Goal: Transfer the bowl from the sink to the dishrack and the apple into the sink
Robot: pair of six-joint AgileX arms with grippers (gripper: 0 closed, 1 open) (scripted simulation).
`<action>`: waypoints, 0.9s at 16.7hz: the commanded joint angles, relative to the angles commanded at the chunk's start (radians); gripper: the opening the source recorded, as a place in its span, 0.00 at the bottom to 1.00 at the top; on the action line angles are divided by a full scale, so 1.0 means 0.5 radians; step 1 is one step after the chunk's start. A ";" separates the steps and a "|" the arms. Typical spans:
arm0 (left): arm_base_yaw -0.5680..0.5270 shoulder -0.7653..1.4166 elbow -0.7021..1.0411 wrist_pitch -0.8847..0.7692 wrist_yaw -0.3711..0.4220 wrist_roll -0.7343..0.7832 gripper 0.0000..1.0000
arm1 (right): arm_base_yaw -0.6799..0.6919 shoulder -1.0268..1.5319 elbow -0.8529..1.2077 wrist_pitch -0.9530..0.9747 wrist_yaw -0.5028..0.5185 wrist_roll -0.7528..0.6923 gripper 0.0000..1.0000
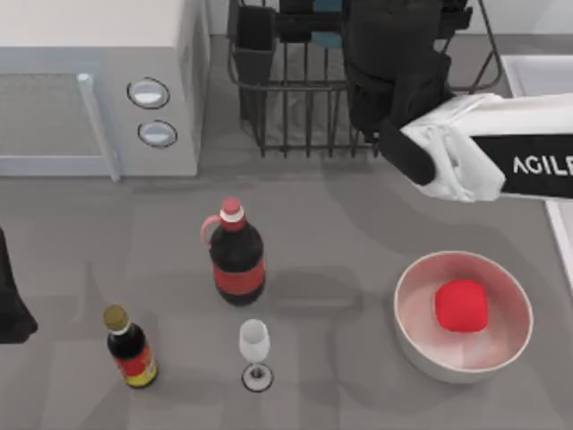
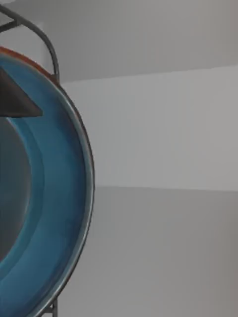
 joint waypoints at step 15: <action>0.000 0.000 0.000 0.000 0.000 0.000 1.00 | -0.763 -2.301 -1.800 -0.667 -1.066 0.017 1.00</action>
